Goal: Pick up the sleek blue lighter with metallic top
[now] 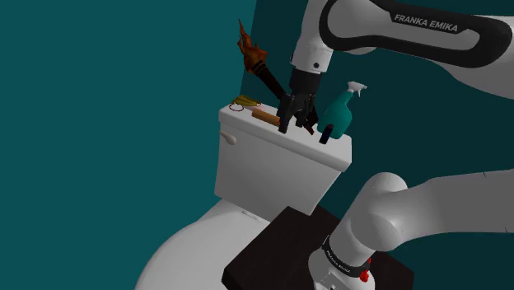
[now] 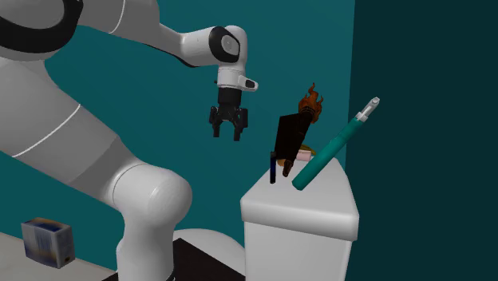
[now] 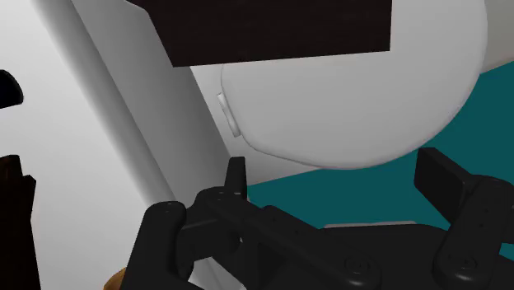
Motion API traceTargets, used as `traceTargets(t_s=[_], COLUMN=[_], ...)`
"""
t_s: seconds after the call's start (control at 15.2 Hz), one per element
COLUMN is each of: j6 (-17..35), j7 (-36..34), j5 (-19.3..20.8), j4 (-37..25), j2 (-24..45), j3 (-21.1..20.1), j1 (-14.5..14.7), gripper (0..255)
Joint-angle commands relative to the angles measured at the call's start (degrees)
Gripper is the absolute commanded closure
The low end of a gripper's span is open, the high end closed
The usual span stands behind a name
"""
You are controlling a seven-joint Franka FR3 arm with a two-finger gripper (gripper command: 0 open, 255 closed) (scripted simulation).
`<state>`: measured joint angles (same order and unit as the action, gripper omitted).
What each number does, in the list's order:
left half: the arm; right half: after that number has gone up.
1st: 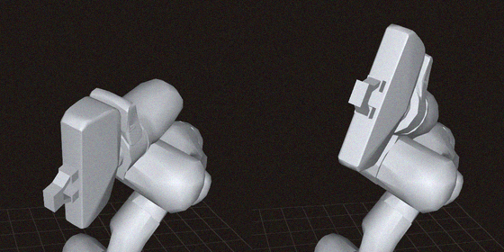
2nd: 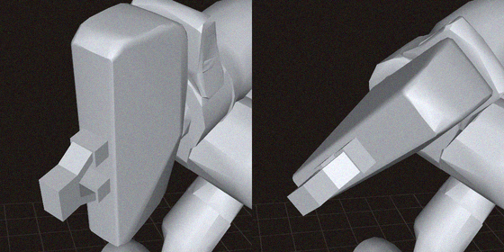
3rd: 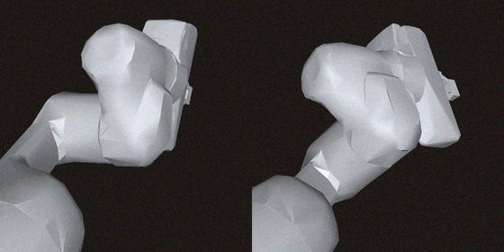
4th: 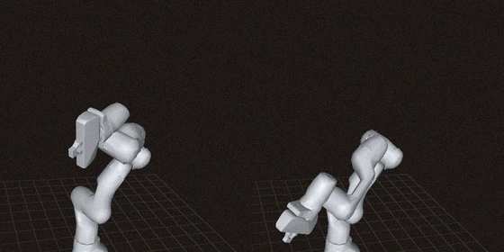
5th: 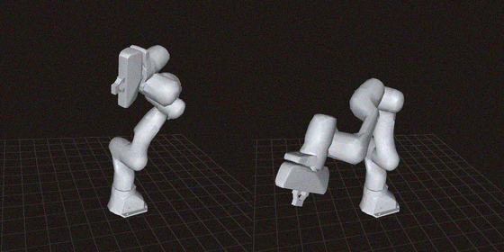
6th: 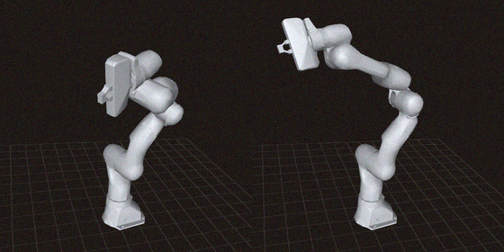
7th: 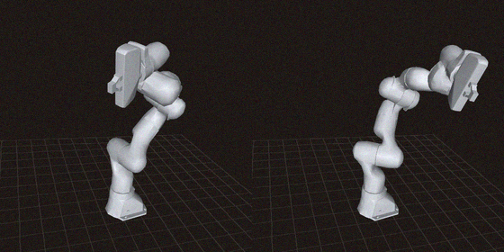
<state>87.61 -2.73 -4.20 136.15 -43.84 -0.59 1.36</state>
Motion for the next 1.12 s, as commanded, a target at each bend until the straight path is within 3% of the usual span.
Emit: traceTargets(t_s=[0.0, 1.06], j6=[0.0, 4.1], j7=[0.0, -12.2], j5=[0.0, 11.8], j4=[0.0, 2.9], j2=[0.0, -3.3], j3=[0.0, 11.5], j1=[0.0, -20.0], gripper=[0, 0])
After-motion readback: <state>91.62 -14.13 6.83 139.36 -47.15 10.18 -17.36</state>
